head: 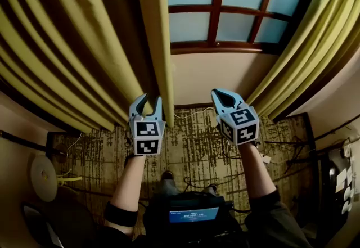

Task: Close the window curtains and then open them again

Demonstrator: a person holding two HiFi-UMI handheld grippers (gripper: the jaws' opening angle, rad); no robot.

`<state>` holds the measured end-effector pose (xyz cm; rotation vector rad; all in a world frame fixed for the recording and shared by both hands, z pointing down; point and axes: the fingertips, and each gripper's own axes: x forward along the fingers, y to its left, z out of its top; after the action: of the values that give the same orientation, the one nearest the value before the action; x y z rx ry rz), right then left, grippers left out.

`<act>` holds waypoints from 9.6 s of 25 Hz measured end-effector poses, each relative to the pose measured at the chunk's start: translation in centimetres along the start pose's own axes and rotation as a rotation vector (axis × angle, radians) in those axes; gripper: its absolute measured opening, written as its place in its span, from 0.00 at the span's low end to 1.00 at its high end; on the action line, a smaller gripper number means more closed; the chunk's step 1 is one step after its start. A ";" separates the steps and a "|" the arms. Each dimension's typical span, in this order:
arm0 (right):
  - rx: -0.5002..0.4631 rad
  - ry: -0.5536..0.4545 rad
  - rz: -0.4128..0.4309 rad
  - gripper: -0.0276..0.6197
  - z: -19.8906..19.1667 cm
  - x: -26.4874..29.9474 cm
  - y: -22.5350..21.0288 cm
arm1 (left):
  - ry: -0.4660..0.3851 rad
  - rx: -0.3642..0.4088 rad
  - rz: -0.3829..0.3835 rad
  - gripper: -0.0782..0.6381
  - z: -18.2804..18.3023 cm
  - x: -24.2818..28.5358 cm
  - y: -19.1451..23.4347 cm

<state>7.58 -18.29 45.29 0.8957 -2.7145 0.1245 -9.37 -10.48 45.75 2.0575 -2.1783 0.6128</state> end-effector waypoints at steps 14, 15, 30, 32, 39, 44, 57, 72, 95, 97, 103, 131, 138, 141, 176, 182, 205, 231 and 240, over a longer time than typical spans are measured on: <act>0.055 0.062 0.045 0.06 -7.3 -3.3 -1.1 | 0.125 -0.193 0.006 0.09 -7.5 -3.3 -2.0; 0.057 0.063 0.046 0.06 -7.6 -3.4 -1.1 | 0.133 -0.208 -0.007 0.09 -7.8 -3.5 -2.3; 0.082 0.112 -0.006 0.06 -10.1 -4.6 -2.2 | 0.186 -0.277 -0.047 0.09 -10.6 -3.3 -3.1; 0.083 0.117 -0.011 0.06 -10.4 -4.9 -2.3 | 0.187 -0.283 -0.052 0.09 -10.7 -3.2 -3.5; 0.085 0.131 -0.023 0.06 -11.1 -5.3 -2.7 | 0.184 -0.266 -0.070 0.09 -10.7 -2.9 -4.3; 0.087 0.133 -0.028 0.06 -11.1 -5.6 -3.0 | 0.174 -0.264 -0.063 0.09 -10.1 -2.6 -4.6; 0.135 0.128 -0.102 0.06 -13.4 -8.5 -8.5 | 0.171 -0.198 -0.162 0.09 -7.6 1.0 -10.7; 0.257 0.111 -0.326 0.06 -18.0 -20.8 -23.2 | 0.151 -0.063 -0.411 0.09 -1.1 7.4 -30.4; 0.256 0.069 -0.445 0.06 -14.9 -19.4 -38.2 | 0.024 0.030 -0.651 0.09 11.6 20.9 -42.9; 0.255 0.068 -0.463 0.06 -14.5 -18.4 -40.0 | 0.017 0.046 -0.677 0.09 12.6 22.9 -43.5; 0.242 0.081 -0.469 0.06 -13.5 -14.6 -42.7 | -0.009 0.065 -0.718 0.09 15.1 27.5 -43.5; -0.132 -0.220 -0.622 0.14 11.2 -11.6 -57.0 | -0.299 0.085 -0.686 0.09 33.5 34.6 -43.7; -0.206 -0.355 -0.681 0.38 18.5 -13.9 -63.2 | -0.343 0.079 -0.645 0.09 40.3 36.0 -45.1; -0.221 -0.402 -0.698 0.56 21.2 -14.6 -65.6 | -0.391 0.105 -0.624 0.09 43.0 36.9 -45.9; -0.519 -0.611 -0.756 0.32 39.6 -14.2 -74.9 | -0.448 0.025 -0.361 0.09 58.0 45.3 -47.1; -0.511 -0.632 -0.734 0.11 39.7 -14.7 -74.6 | -0.443 0.025 -0.364 0.09 58.1 45.4 -47.4; -0.724 -0.641 -0.554 0.09 41.9 -9.6 -65.8 | -0.383 -0.042 -0.276 0.09 54.6 43.2 -40.3; -1.115 -0.647 -0.260 0.09 48.0 2.8 -40.6 | -0.370 -0.187 -0.049 0.09 47.6 35.4 -20.3; -1.145 -0.719 -0.175 0.08 49.6 5.9 -30.1 | -0.344 -0.246 0.067 0.09 41.7 31.3 -11.8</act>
<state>9.23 -54.22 -0.66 0.8273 -2.4876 -1.8587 7.92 -54.31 20.50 2.0873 -2.3624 -0.0140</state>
